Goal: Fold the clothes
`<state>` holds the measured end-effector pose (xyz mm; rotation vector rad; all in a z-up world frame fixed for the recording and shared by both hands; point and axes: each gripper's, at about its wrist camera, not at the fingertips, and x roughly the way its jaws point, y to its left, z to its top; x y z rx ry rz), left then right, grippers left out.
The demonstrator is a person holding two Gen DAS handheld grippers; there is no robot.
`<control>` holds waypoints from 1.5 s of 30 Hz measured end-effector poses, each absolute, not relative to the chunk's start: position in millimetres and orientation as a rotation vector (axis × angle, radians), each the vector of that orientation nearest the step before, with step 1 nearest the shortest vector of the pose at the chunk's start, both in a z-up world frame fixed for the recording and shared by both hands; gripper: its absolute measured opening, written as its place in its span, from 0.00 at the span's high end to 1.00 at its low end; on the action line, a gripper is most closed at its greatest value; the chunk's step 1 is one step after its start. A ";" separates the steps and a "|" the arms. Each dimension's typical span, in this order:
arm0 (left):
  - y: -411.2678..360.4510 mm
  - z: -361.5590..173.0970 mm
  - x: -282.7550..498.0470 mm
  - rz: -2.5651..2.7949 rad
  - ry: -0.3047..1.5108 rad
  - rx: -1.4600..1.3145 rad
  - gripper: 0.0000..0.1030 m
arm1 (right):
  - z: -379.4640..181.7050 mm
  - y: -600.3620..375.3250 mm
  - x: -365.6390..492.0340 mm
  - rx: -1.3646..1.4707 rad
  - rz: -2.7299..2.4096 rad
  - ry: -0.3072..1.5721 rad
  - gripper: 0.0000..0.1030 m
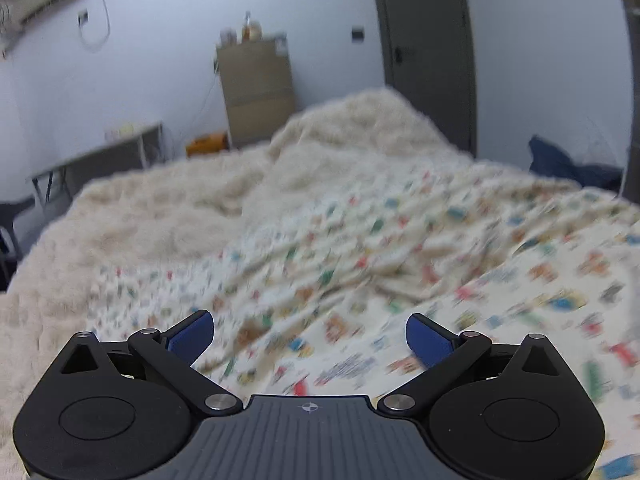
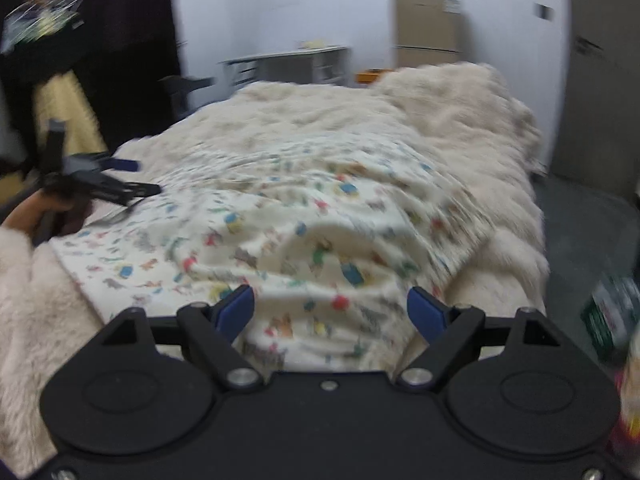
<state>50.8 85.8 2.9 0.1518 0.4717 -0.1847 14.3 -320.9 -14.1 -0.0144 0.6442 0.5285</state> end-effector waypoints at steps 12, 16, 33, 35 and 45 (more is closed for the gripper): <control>30.9 -28.7 39.6 -0.284 0.513 0.276 0.00 | -53.8 -412.0 14.5 0.556 0.591 0.616 0.44; 34.7 -30.1 43.5 -0.295 0.534 0.250 0.00 | -80.4 -425.0 25.0 0.681 0.624 0.655 0.53; 36.1 -30.9 46.5 -0.302 0.538 0.246 0.00 | -96.3 -418.9 29.4 0.713 0.730 0.642 0.80; 36.3 -30.9 46.2 -0.302 0.537 0.246 0.00 | -94.0 -420.2 28.3 0.705 0.717 0.630 0.93; 35.4 -31.0 45.2 -0.299 0.535 0.250 0.00 | -56.8 -410.4 9.0 0.323 0.604 0.622 0.78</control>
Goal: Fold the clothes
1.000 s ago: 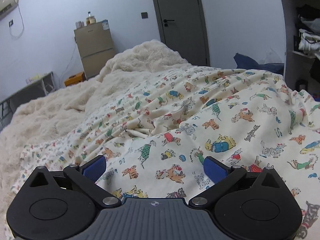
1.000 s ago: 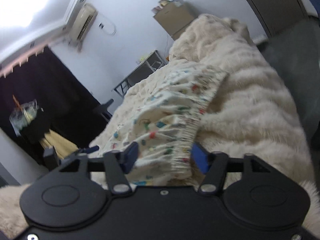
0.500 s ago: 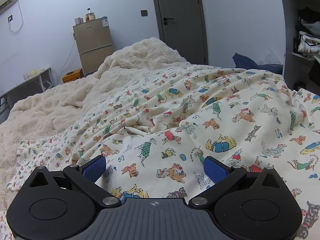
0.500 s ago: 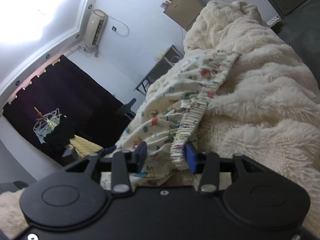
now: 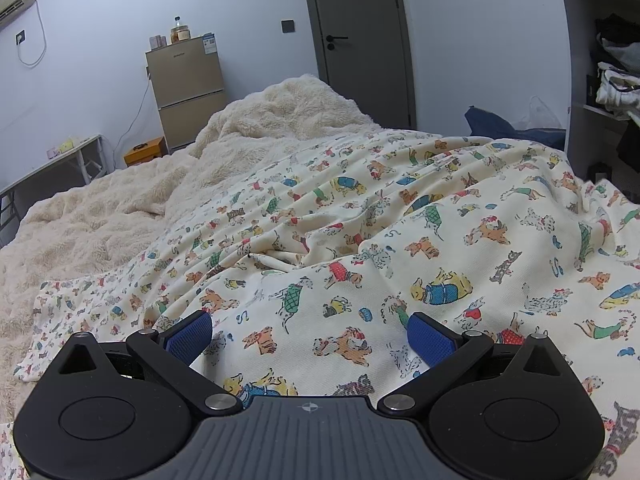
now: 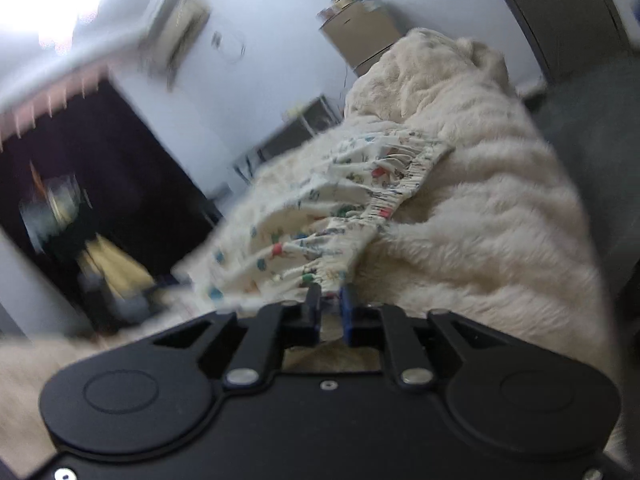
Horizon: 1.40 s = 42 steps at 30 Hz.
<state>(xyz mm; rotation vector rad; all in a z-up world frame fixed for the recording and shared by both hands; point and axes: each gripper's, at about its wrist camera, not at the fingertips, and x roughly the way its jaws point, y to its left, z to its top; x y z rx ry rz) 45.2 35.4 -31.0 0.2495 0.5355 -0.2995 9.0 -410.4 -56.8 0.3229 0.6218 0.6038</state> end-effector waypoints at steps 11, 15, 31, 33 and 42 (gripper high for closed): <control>35.8 -30.7 44.2 -0.297 0.531 0.256 0.00 | -38.1 -348.3 -50.3 -0.343 0.606 0.414 0.21; 37.0 -29.8 44.3 -0.296 0.529 0.261 0.00 | -48.5 -326.6 -52.4 -0.464 0.612 0.370 0.21; 57.2 16.1 -22.6 -0.552 0.365 0.599 0.10 | -59.2 -283.6 -68.2 -0.690 0.613 0.238 0.82; 64.7 16.9 -38.6 -0.628 0.389 0.672 0.10 | -68.4 -278.3 -71.8 -0.761 0.607 0.236 0.62; 96.6 11.4 -55.8 -0.621 0.445 0.812 0.11 | -82.6 -263.4 -71.8 -0.823 0.604 0.255 0.53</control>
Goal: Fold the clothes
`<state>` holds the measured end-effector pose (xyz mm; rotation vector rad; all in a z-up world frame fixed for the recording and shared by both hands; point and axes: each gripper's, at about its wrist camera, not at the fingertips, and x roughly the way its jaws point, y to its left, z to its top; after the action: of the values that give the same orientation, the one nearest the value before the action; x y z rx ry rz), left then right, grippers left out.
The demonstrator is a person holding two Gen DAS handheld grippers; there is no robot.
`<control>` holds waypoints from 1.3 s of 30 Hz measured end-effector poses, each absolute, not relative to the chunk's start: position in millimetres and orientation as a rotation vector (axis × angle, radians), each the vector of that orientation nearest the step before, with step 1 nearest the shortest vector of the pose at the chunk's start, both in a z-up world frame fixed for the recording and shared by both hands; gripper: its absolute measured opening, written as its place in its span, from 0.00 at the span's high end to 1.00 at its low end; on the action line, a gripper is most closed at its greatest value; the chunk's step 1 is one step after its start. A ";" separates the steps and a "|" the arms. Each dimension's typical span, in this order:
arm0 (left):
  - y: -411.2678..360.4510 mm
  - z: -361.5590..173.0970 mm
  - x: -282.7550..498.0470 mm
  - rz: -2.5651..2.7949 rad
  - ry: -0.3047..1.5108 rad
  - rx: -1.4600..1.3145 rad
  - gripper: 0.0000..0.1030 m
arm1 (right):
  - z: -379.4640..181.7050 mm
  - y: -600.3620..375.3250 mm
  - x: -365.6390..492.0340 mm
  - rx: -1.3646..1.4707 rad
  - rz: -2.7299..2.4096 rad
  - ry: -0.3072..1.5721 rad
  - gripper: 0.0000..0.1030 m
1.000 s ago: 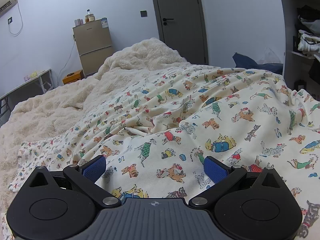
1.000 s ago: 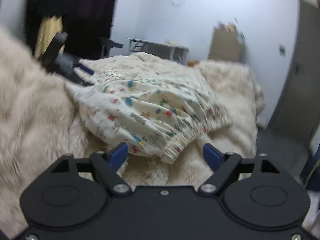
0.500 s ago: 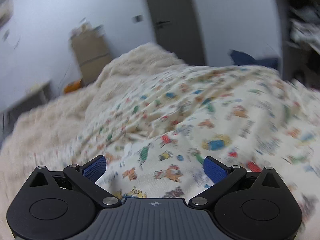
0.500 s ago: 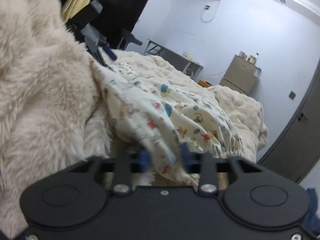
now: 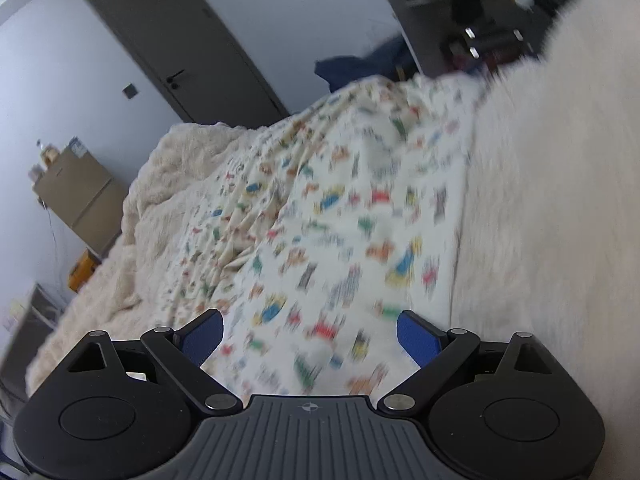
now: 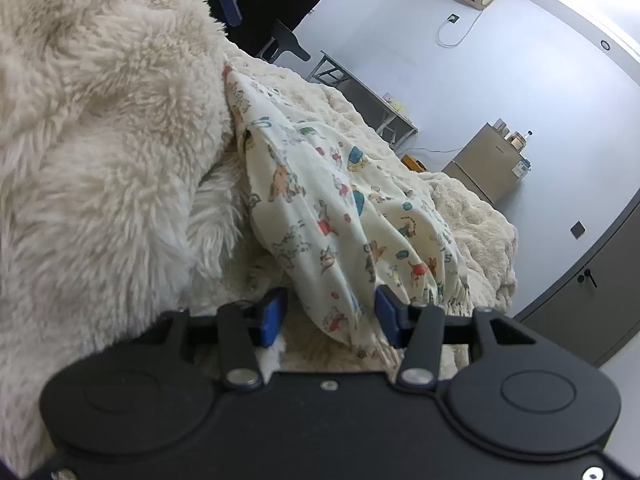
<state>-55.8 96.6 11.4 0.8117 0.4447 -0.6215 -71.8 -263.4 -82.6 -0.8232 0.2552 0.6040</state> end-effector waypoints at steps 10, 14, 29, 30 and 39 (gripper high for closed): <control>115.0 -5.6 -65.5 -0.635 0.562 0.851 0.09 | -83.6 -264.4 -76.7 -0.834 0.600 0.255 0.50; 95.5 -14.4 -64.6 -0.634 0.533 0.906 0.06 | -83.5 -264.4 -77.2 -0.836 0.596 0.245 0.50; 199.1 35.1 30.8 -0.597 0.436 0.358 0.04 | -84.2 -261.5 -76.1 -0.808 0.597 0.187 0.56; 202.1 30.0 57.9 -0.510 0.475 0.339 0.05 | -84.3 -261.3 -76.1 -0.808 0.598 0.188 0.56; 141.2 -52.5 177.6 -0.409 0.728 0.613 0.14 | -84.9 -259.9 -78.6 -0.815 0.597 0.195 0.56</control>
<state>177.6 141.2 -52.5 0.6134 0.7278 -0.4089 -78.6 -259.9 -84.9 -0.8147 0.1950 0.5971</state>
